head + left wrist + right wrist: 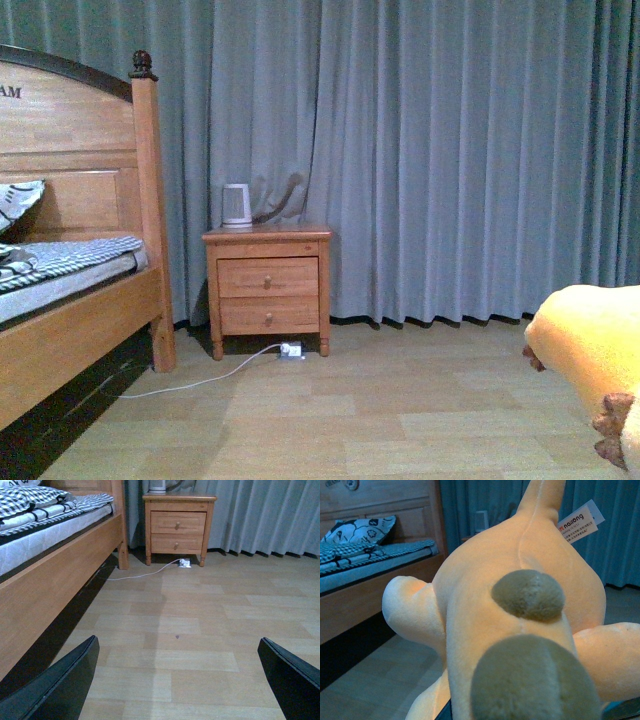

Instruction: Put away toys

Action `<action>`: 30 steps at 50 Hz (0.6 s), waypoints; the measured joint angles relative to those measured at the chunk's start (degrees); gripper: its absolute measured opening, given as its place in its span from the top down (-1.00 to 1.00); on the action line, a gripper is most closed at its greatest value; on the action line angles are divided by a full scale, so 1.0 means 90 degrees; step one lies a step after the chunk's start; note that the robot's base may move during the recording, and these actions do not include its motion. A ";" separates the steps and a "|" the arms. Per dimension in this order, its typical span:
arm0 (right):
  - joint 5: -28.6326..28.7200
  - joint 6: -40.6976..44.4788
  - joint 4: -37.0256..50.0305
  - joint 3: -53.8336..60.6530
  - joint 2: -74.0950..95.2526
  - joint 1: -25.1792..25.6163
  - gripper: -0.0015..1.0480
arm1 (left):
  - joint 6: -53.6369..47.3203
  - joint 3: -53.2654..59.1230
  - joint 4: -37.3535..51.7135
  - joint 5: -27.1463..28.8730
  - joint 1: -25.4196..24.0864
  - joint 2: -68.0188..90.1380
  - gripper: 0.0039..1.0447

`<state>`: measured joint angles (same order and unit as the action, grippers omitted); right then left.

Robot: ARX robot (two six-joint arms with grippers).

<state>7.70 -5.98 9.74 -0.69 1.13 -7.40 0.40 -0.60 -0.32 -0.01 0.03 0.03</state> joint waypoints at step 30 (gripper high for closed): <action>0.0000 0.0000 0.0000 0.0000 0.0000 0.0000 0.82 | 0.0000 0.0000 0.0000 -0.0002 0.0000 0.0000 -0.89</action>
<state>7.70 -5.98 9.74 -0.69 1.13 -7.40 0.40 -0.60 -0.32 -0.03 0.03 0.03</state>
